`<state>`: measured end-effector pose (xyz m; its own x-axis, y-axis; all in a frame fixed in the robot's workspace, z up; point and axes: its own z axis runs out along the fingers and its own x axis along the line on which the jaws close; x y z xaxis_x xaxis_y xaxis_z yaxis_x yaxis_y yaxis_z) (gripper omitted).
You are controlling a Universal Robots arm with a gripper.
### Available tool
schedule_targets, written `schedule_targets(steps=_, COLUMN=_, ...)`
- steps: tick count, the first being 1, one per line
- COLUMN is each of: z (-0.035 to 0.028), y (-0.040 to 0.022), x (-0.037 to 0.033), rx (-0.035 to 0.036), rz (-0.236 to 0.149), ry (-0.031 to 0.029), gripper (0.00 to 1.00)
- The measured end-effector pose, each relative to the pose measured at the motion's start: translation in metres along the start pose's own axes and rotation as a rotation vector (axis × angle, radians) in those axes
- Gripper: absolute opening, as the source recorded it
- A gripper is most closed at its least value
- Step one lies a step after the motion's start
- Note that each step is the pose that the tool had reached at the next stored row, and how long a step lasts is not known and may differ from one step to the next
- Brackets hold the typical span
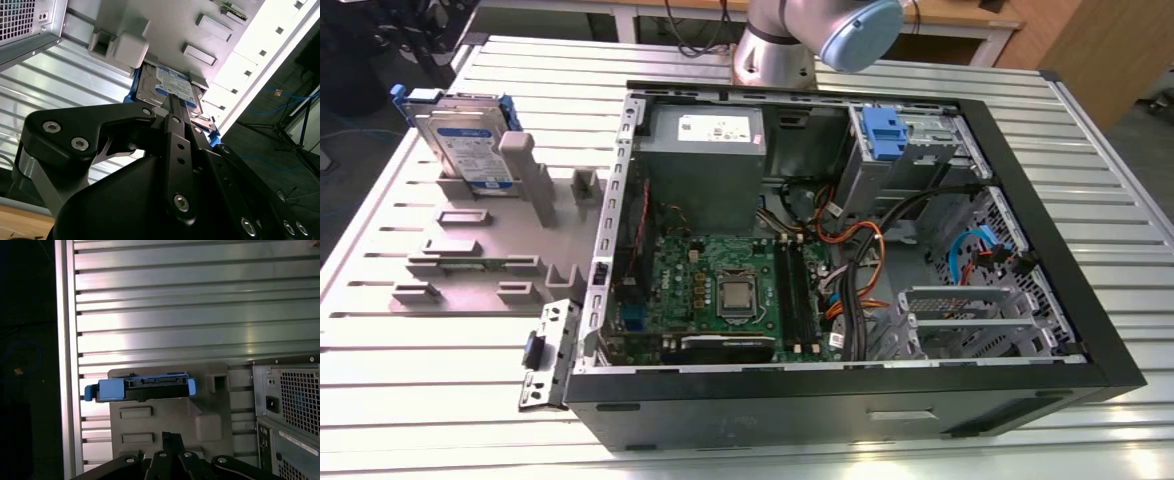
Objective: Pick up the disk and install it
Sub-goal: 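Reach for the disk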
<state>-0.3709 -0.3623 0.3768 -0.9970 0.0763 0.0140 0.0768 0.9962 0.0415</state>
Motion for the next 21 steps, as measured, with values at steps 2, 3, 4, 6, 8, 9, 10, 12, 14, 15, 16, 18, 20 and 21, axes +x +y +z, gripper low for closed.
schedule_targets(steps=2, z=0.0000, y=0.0000, x=0.0001, rx=-0.0001, rz=0.000, ry=0.0003, gripper=0.11)
schedule_targets(steps=3, z=0.0001, y=0.0001, x=0.0001, rx=-0.0002, rz=0.000, ry=0.0002, gripper=0.11)
schedule_targets(steps=4, z=0.0001, y=0.0001, x=0.0001, rx=-0.0003, rz=0.000, ry=0.0001, gripper=0.11)
schedule_targets(steps=6, z=0.0001, y=0.0001, x=0.0001, rx=-0.0003, rz=0.000, ry=0.0002, gripper=0.11)
schedule_targets(steps=8, z=0.0001, y=0.0001, x=0.0001, rx=-0.0004, rz=0.000, ry=0.0001, gripper=0.11)
schedule_targets(steps=9, z=0.0001, y=0.0001, x=0.0002, rx=-0.0004, rz=0.000, ry=0.0002, gripper=0.11)
schedule_targets(steps=10, z=0.0001, y=0.0001, x=0.0001, rx=-0.0004, rz=0.000, ry=0.0002, gripper=0.11)
schedule_targets(steps=12, z=0.0001, y=0.0001, x=0.0001, rx=-0.0004, rz=0.000, ry=0.0002, gripper=0.11)
schedule_targets(steps=14, z=0.0001, y=0.0000, x=0.0002, rx=-0.0005, rz=0.000, ry=0.0002, gripper=0.11)
schedule_targets(steps=15, z=0.0001, y=0.0000, x=0.0001, rx=-0.0004, rz=-0.003, ry=0.0003, gripper=0.11)
schedule_targets(steps=16, z=0.0001, y=0.0000, x=0.0002, rx=-0.0002, rz=-0.007, ry=0.0006, gripper=0.11)
schedule_targets(steps=18, z=0.0002, y=0.0000, x=0.0002, rx=-0.0001, rz=-0.022, ry=0.0012, gripper=0.11)
schedule_targets(steps=20, z=0.0004, y=0.0000, x=0.0002, rx=0.0002, rz=-0.056, ry=0.0023, gripper=0.11)
schedule_targets(steps=21, z=0.0004, y=0.0000, x=0.0002, rx=0.0005, rz=-0.075, ry=0.0032, gripper=0.11)
